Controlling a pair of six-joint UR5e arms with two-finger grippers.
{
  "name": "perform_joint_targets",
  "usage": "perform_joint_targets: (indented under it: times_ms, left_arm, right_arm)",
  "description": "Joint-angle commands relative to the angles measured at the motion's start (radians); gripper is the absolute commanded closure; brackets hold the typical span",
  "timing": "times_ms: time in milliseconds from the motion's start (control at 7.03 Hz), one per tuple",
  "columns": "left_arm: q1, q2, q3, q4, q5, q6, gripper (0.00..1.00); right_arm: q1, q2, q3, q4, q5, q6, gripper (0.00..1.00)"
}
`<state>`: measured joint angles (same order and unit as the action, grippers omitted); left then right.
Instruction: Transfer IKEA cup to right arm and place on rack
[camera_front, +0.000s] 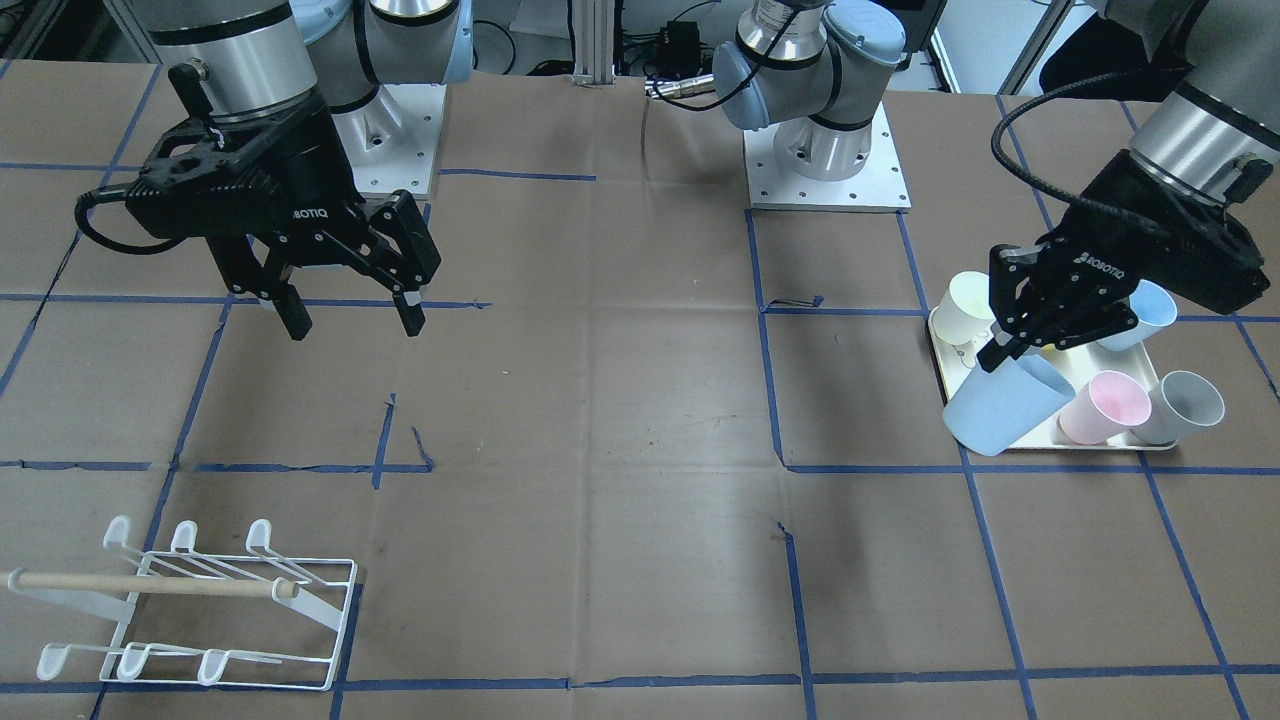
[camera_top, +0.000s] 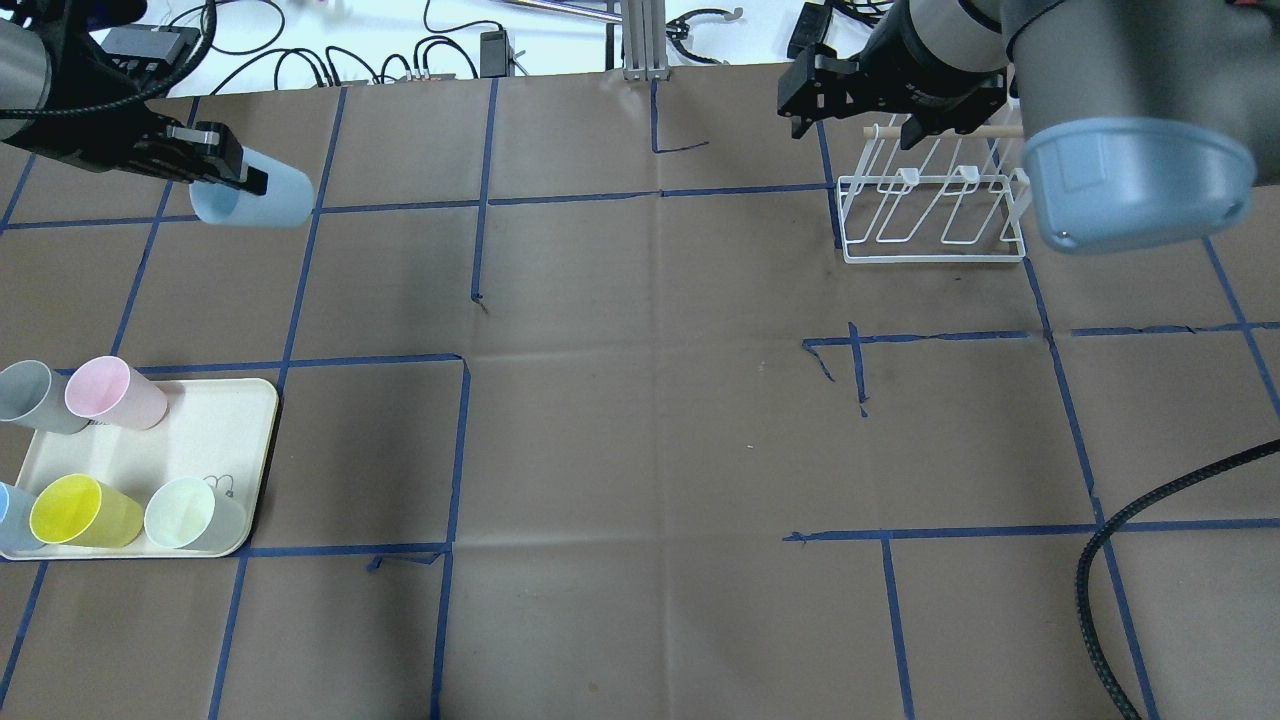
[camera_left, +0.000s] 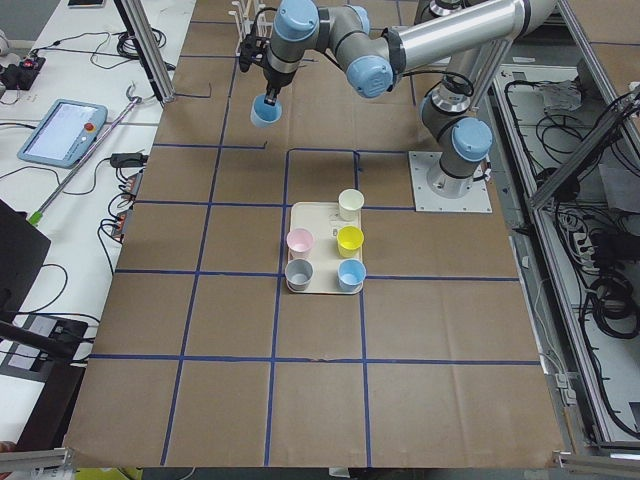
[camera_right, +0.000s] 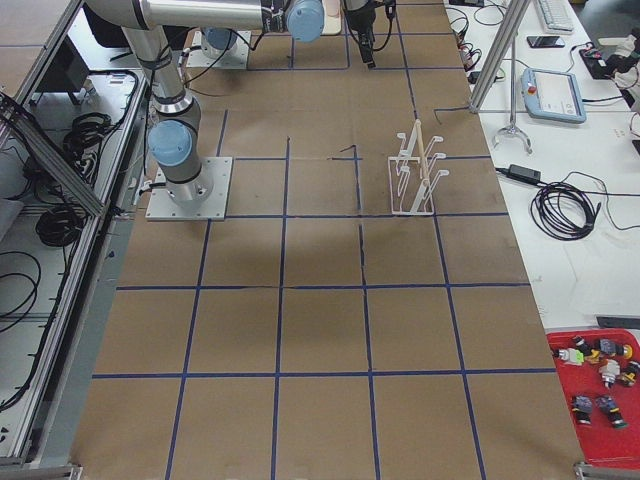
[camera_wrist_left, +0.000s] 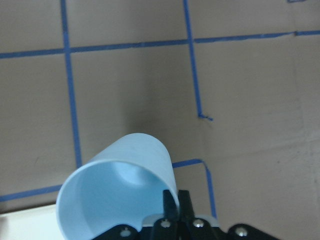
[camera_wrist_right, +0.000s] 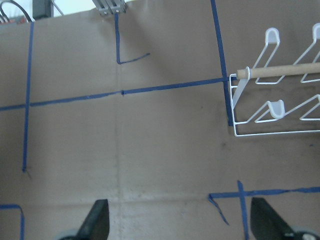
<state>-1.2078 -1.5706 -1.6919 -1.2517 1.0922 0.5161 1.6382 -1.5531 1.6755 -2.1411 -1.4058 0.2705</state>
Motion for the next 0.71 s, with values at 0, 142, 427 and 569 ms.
perform_joint_targets:
  times_ms: [0, 142, 427, 569]
  left_arm:
    - [-0.045, -0.003, -0.025, 0.185, -0.2, 0.011, 1.0]
    - [-0.071, -0.009, -0.029, 0.252, -0.26, 0.019, 1.0]
    - [-0.128, -0.009, -0.061, 0.302, -0.372, 0.068, 1.0]
    - [-0.131, -0.009, -0.137, 0.386, -0.423, 0.109, 1.0]
  right_arm:
    - [0.0, 0.005, 0.114, -0.322, 0.137, 0.347, 0.0]
    - [0.0, 0.004, 0.197, -0.503, 0.175, 0.562, 0.0]
    - [0.002, 0.005, 0.379, -0.858, 0.273, 0.845, 0.0]
    - [0.002, 0.005, 0.457, -0.996, 0.331, 1.048, 0.01]
